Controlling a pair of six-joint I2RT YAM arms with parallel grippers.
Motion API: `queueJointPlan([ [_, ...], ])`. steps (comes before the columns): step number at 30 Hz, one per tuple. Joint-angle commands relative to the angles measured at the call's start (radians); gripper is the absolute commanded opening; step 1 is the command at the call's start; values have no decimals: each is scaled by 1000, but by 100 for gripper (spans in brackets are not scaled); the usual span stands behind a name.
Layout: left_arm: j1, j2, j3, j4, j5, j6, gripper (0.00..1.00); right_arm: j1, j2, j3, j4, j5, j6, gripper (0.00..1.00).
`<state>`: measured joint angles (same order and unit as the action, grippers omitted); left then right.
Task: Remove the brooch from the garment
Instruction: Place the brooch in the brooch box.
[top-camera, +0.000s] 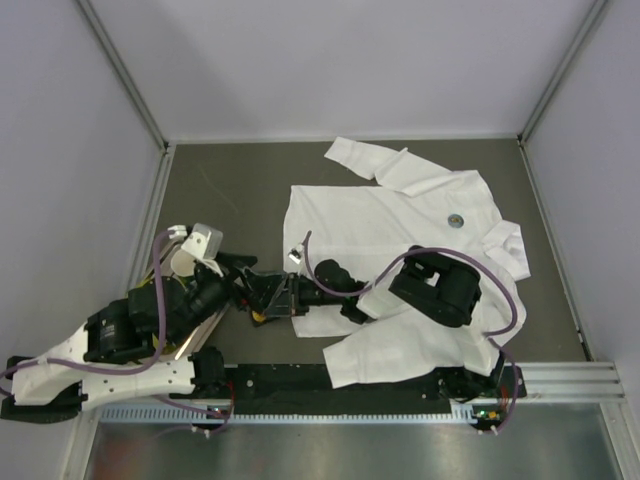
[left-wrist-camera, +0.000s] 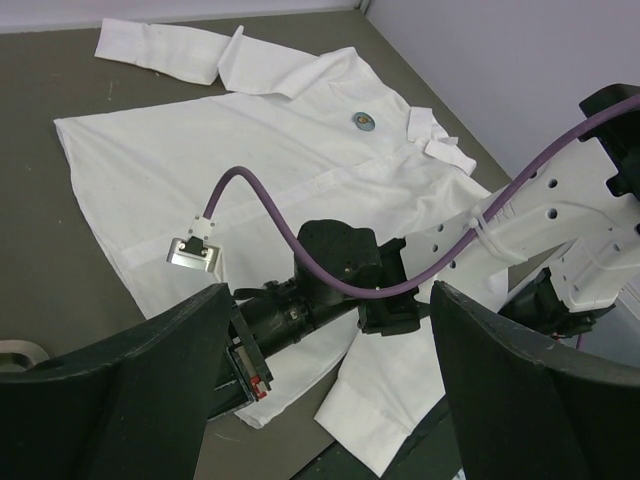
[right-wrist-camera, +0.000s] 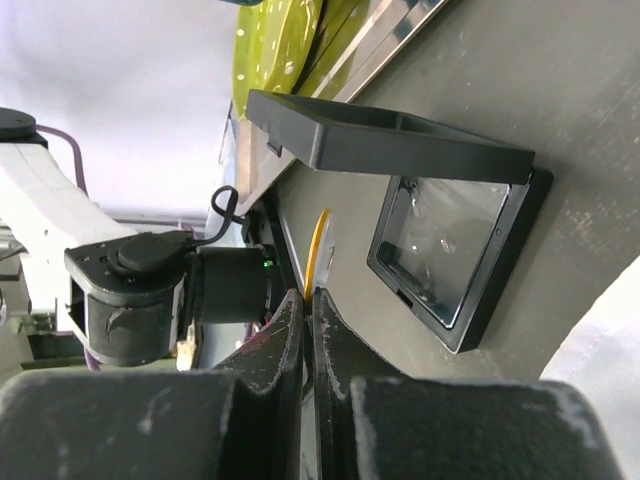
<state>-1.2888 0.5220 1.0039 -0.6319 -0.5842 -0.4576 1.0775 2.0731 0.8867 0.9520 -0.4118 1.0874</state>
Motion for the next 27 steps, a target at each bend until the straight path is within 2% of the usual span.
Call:
queueJointPlan([
  [1,-3,4,-5,26,0,7,86,19,15,55,-24,10,-49,0],
  [27,-3,-22,1,5,-5,-1,86,18,45,107,-140,38,-92,7],
])
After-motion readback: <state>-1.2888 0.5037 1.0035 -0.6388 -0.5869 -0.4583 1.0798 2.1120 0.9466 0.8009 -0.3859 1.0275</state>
